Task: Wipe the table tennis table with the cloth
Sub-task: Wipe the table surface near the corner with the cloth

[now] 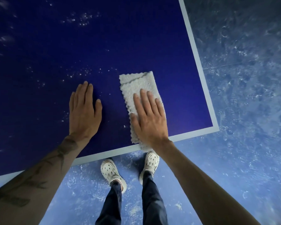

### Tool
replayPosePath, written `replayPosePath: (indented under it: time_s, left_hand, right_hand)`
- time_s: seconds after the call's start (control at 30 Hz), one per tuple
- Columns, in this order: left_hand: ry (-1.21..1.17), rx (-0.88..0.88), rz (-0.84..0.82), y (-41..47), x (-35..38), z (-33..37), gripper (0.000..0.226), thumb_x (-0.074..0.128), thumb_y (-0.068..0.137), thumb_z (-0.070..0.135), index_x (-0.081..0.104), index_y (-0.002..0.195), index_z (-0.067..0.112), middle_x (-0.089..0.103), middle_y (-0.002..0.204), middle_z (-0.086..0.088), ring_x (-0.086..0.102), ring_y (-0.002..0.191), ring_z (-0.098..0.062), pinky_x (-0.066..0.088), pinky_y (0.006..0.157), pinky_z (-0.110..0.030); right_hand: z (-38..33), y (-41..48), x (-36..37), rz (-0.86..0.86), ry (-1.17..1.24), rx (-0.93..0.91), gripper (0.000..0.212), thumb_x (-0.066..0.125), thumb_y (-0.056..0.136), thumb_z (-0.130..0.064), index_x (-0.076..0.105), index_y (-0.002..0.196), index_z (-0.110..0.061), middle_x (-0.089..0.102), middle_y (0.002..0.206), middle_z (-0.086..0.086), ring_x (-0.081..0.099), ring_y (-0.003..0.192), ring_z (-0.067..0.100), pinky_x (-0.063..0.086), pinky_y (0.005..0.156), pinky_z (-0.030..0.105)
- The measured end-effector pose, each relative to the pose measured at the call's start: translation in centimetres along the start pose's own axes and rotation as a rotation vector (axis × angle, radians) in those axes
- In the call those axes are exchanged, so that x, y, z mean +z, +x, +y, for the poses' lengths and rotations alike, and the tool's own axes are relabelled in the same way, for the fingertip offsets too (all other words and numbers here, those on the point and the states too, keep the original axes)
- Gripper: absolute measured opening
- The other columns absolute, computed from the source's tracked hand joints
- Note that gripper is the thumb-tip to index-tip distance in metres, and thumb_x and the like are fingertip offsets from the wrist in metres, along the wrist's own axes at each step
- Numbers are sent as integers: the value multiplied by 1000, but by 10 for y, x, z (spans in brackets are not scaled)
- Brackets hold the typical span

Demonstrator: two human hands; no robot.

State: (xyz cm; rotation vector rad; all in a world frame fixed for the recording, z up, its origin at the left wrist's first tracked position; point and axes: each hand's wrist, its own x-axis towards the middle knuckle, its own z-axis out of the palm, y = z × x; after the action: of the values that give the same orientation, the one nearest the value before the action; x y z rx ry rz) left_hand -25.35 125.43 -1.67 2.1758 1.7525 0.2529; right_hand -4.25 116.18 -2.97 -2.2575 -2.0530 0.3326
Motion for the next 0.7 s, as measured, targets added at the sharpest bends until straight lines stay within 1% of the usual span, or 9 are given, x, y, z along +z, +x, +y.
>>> replayPosePath:
  time_s: [0.07, 0.17, 0.27, 0.33, 0.43, 0.5, 0.53, 0.63, 0.7]
  left_hand:
    - [27, -8, 11, -6, -9, -19, 56, 40, 112, 23, 27, 163, 3, 20, 173, -13, 14, 161, -29, 6, 132, -46]
    - [69, -13, 31, -14, -19, -50, 55, 42, 111, 21, 30, 161, 1, 22, 171, -16, 17, 160, -33, 10, 132, -50]
    - [91, -13, 28, -20, -21, -76, 55, 36, 113, 26, 29, 161, 2, 21, 172, -16, 17, 160, -34, 10, 131, -51]
    - [88, -26, 31, -23, -19, -86, 60, 29, 110, 33, 27, 162, 3, 19, 172, -15, 15, 161, -32, 9, 131, -50]
    - [71, -20, 43, -25, -15, -91, 62, 26, 109, 36, 26, 163, 5, 18, 173, -12, 13, 161, -29, 9, 132, -48]
    - [66, -13, 50, -24, -14, -92, 62, 26, 110, 36, 25, 163, 6, 18, 174, -11, 12, 161, -28, 9, 132, -48]
    - [62, -15, 54, -24, -14, -93, 61, 27, 110, 36, 26, 163, 7, 18, 174, -10, 12, 161, -27, 9, 132, -47]
    - [51, -23, 68, -23, -14, -93, 60, 28, 110, 36, 27, 163, 8, 19, 173, -10, 13, 161, -27, 9, 132, -47]
    - [51, -17, 76, -24, -14, -94, 60, 28, 110, 35, 28, 163, 7, 21, 173, -11, 14, 161, -28, 10, 132, -47]
  right_hand:
    - [16, -12, -3, -18, 0, -3, 66, 19, 113, -51, 9, 171, -21, 3, 179, 5, -1, 165, 22, 3, 135, 45]
    - [37, -12, -14, -1, -22, 198, 67, 15, 112, -52, 8, 171, -21, 4, 179, 6, 1, 165, 24, 7, 134, 48]
    - [5, 12, -13, 43, 4, 344, 70, 9, 111, -52, 3, 171, -18, -1, 178, 9, -2, 165, 27, 8, 134, 50]
    - [-36, 24, -2, 36, 33, 269, 69, 8, 111, -52, -1, 171, -18, -4, 178, 10, -5, 165, 27, 7, 134, 50]
    - [-86, 8, 19, -3, 34, 43, 67, 17, 113, -49, 3, 171, -18, -2, 179, 8, -5, 165, 25, 3, 134, 48]
    - [-81, -7, 22, -25, 15, -59, 66, 21, 113, -48, 6, 171, -20, 1, 179, 6, -4, 165, 23, 2, 134, 46]
    - [-69, -11, 21, -28, 8, -58, 66, 23, 113, -48, 7, 171, -21, 1, 179, 5, -3, 165, 22, 2, 134, 46]
    - [-33, -11, 7, 8, -27, 127, 65, 23, 113, -47, 13, 171, -20, 7, 179, 5, 3, 166, 22, 6, 134, 46]
    - [-33, 3, 2, 46, -22, 269, 66, 19, 112, -48, 16, 171, -18, 10, 178, 8, 7, 165, 26, 10, 134, 48]
